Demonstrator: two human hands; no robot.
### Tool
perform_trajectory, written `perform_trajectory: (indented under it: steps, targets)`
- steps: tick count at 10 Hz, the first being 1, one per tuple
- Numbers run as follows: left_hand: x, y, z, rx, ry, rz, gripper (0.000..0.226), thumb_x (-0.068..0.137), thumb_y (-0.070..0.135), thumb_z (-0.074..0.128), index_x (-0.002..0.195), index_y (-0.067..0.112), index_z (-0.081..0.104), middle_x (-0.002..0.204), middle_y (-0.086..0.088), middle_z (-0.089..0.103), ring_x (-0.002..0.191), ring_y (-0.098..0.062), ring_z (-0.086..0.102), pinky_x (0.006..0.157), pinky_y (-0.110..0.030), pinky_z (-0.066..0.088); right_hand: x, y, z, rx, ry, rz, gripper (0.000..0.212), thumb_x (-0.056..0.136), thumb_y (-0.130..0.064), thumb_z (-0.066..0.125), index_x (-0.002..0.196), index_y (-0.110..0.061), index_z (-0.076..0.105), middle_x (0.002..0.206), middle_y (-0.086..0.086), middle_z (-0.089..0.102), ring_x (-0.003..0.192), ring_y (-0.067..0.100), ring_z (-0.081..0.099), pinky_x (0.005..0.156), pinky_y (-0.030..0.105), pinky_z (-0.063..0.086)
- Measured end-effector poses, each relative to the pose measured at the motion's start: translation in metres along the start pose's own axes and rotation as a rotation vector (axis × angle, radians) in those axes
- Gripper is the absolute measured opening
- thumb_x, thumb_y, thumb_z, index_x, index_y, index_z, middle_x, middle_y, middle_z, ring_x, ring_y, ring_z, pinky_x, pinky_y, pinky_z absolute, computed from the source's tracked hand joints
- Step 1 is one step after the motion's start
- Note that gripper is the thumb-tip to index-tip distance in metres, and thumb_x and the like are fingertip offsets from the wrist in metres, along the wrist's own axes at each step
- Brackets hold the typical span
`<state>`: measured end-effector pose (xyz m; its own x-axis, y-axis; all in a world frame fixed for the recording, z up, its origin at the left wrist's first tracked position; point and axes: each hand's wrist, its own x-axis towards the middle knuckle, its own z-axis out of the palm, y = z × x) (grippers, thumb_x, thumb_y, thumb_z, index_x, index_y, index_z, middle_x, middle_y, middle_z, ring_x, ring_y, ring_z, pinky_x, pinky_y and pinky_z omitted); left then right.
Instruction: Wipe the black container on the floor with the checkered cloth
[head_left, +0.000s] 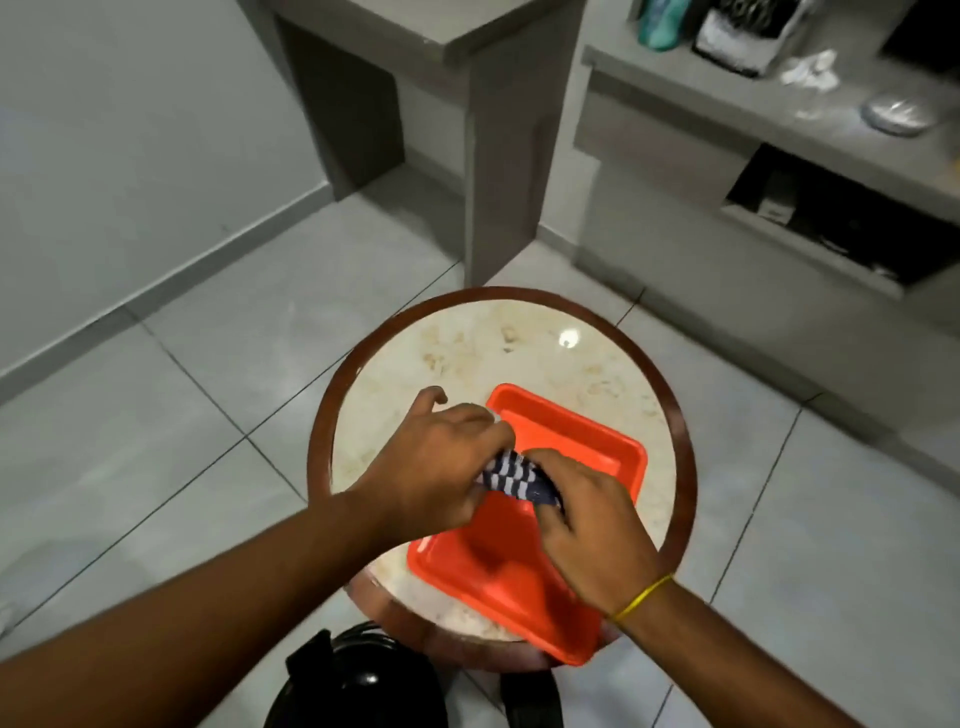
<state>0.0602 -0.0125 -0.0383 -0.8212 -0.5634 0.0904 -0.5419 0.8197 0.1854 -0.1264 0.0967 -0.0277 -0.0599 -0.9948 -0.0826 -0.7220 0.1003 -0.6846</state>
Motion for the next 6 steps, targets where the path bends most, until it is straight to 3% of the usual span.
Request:
perform_trajectory:
  steps: [1,2,3,4,5,6]
  targets:
    - [0.004,0.004,0.032,-0.054,-0.057,0.003,0.043,0.085,0.028,0.072,0.127,0.02,0.066,0.125,-0.006,0.077,0.126,-0.03,0.066,0.107,-0.059,0.04,-0.003,0.027,0.013,-0.13,-0.011,-0.03,0.059,0.084,-0.01,0.053,0.142,-0.015,0.066,0.137,0.006,0.074,0.126,0.025,0.067,0.113,0.035,0.051]
    - [-0.024,0.008,0.072,-0.076,-0.414,-0.064,0.061,0.093,0.053,0.066,0.146,0.024,0.057,0.152,-0.001,0.066,0.149,-0.026,0.048,0.12,-0.071,0.028,-0.023,0.064,0.051,-0.317,-0.296,0.025,0.055,0.09,-0.016,0.053,0.144,-0.012,0.063,0.147,0.011,0.066,0.138,0.033,0.059,0.122,0.039,0.041]
    - [-0.06,0.014,0.093,-0.115,-0.532,-0.142,0.056,0.098,0.063,0.053,0.141,0.028,0.061,0.147,0.002,0.068,0.148,-0.022,0.05,0.123,-0.066,0.02,-0.043,0.078,0.076,-0.341,-0.478,0.072,0.053,0.097,-0.02,0.051,0.149,-0.013,0.057,0.155,0.011,0.058,0.146,0.032,0.051,0.126,0.035,0.035]
    - [-0.079,0.012,0.07,-0.086,-0.375,-0.231,0.051,0.103,0.061,0.047,0.136,0.028,0.066,0.157,0.002,0.062,0.151,-0.021,0.049,0.122,-0.064,0.027,-0.038,0.065,0.067,-0.255,-0.313,0.067,0.062,0.105,-0.021,0.049,0.165,-0.014,0.038,0.171,0.009,0.043,0.161,0.025,0.035,0.132,0.024,0.015]
    - [-0.071,-0.005,0.009,0.065,-0.114,-0.296,0.052,0.101,0.051,0.062,0.143,0.02,0.067,0.167,-0.004,0.052,0.158,-0.029,0.041,0.117,-0.071,0.035,-0.007,0.025,0.034,-0.27,-0.168,-0.021,0.072,0.109,-0.024,0.045,0.173,-0.013,0.013,0.182,0.008,0.015,0.17,0.023,0.011,0.122,0.011,-0.023]
    - [-0.055,-0.01,-0.098,0.116,0.202,-0.416,0.054,0.101,0.048,0.065,0.145,0.017,0.066,0.169,-0.007,0.048,0.16,-0.033,0.037,0.116,-0.075,0.035,0.023,-0.055,-0.029,-0.316,-0.007,-0.193,0.082,0.108,-0.026,0.046,0.173,-0.016,-0.003,0.183,0.005,-0.007,0.17,0.027,-0.011,0.124,0.019,-0.025]
